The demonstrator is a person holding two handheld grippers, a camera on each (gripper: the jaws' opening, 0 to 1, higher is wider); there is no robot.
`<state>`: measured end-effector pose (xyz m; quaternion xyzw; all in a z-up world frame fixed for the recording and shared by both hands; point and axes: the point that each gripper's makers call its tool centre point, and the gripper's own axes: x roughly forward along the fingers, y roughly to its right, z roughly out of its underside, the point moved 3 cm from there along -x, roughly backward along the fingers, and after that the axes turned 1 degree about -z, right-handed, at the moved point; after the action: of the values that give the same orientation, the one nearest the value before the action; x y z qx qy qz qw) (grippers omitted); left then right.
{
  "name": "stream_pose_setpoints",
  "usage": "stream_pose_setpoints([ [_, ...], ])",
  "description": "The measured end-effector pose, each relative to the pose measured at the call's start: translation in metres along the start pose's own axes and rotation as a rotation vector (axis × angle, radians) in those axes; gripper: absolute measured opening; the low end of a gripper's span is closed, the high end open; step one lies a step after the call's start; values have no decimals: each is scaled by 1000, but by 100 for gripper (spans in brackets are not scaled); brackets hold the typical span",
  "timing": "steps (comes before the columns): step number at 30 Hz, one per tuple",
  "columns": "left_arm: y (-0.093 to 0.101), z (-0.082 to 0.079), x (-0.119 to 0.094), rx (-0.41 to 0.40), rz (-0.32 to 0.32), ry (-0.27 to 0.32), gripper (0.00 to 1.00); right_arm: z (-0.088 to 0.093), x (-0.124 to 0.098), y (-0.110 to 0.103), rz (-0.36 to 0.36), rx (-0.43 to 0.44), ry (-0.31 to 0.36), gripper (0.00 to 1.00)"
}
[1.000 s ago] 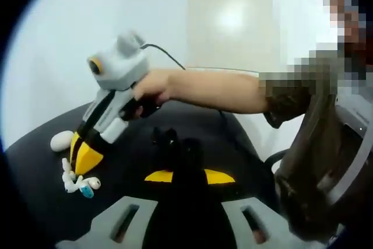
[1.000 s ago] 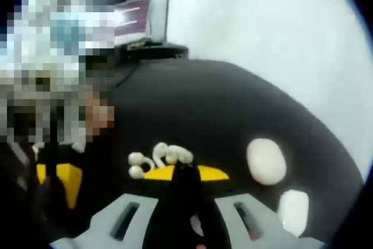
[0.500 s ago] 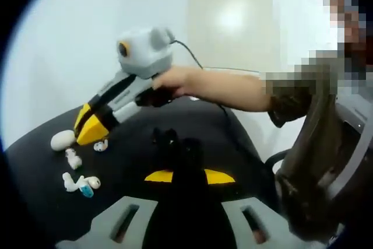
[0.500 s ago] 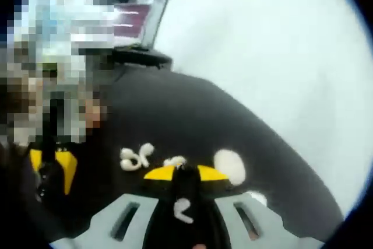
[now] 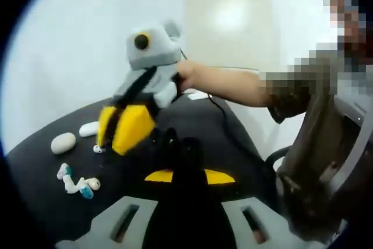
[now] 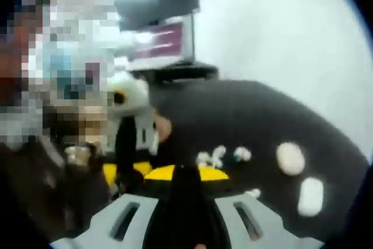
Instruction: Pick up three earphones and place each one into its charging case using tactile feedback, ensure that each earphone is properly inserted and securely positioned inside the case.
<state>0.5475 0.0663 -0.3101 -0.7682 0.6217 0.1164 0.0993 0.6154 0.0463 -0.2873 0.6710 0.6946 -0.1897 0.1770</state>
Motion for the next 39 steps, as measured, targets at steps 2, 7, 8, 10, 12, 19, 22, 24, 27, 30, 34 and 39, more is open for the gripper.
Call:
stream_pose_setpoints([
  [2, 0, 0, 0, 3, 1, 1, 14, 5, 4, 3, 14, -17, -23, 15],
  [7, 1, 0, 0, 1, 4, 1, 14, 6, 7, -3, -24, -32, -33, 15],
  [8, 2, 0, 0, 2, 3, 0, 14, 6, 7, -4, -30, -40, -35, 15],
  [10, 2, 0, 0, 3, 3, 0, 14, 6, 6, -7, -40, -54, -41, 15],
  [12, 3, 0, 1, 3, 6, 0, 14, 5, 7, -8, -39, -62, -39, 15],
  [19, 4, 0, 1, 3, 8, -1, 14, 10, 21, -13, -41, -64, -50, 15],
  [22, 4, 0, 1, 3, 11, -2, 14, 12, 21, -10, -30, -59, -45, 15],
  [24, 5, 0, 1, 3, 11, -2, 14, 12, 21, -10, -24, -59, -41, 16],
  [27, 5, 0, 1, 3, 11, -2, 14, 12, 18, -9, -19, -53, -26, 22],
  [30, 4, 0, 1, 1, 14, -1, 14, 9, 11, -4, 5, -44, -1, 23],
  [34, 3, 0, 1, 3, 10, -1, 14, -4, -12, 6, 104, -31, 125, 23],
  [39, 2, -1, 1, -3, 9, -2, 14, -1, -57, 10, 216, 111, 329, 23],
])
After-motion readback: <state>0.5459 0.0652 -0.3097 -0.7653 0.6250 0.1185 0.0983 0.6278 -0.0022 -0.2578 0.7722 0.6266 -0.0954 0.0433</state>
